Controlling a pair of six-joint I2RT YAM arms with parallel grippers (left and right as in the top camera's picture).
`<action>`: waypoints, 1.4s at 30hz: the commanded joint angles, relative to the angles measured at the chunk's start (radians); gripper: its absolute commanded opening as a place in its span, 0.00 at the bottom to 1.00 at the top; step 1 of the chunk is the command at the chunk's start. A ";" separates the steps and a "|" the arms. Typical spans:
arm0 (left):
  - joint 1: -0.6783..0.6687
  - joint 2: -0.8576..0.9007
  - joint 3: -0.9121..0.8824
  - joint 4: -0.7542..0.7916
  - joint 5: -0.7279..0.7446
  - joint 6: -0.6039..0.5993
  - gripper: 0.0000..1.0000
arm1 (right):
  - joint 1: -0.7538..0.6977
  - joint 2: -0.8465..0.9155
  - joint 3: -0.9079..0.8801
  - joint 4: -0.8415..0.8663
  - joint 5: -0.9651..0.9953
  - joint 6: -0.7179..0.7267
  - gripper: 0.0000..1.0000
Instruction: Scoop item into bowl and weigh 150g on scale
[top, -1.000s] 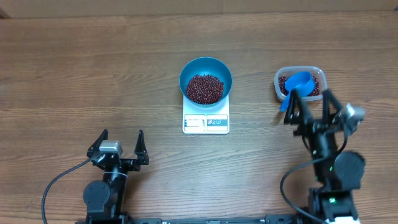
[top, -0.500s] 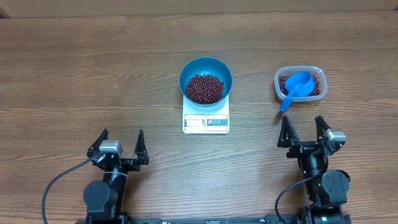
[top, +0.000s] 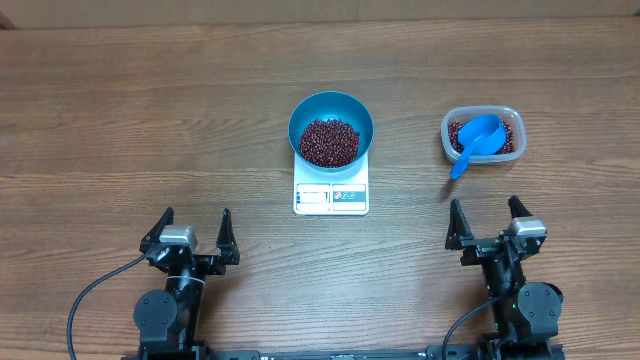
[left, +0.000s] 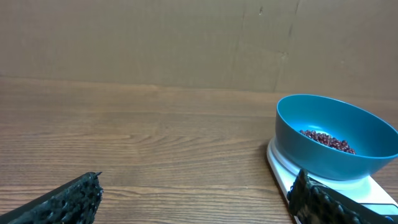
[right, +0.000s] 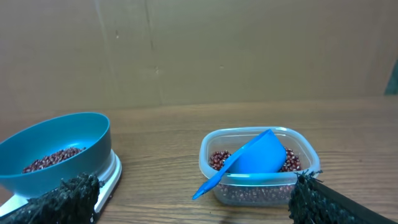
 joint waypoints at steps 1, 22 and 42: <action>0.005 -0.011 -0.004 -0.003 -0.007 0.012 0.99 | -0.003 -0.009 -0.011 0.007 -0.042 -0.075 1.00; 0.005 -0.011 -0.004 -0.003 -0.007 0.012 1.00 | -0.003 -0.010 -0.011 0.009 -0.056 -0.138 1.00; 0.005 -0.011 -0.004 -0.003 -0.007 0.012 1.00 | -0.003 -0.010 -0.011 0.009 -0.056 -0.137 1.00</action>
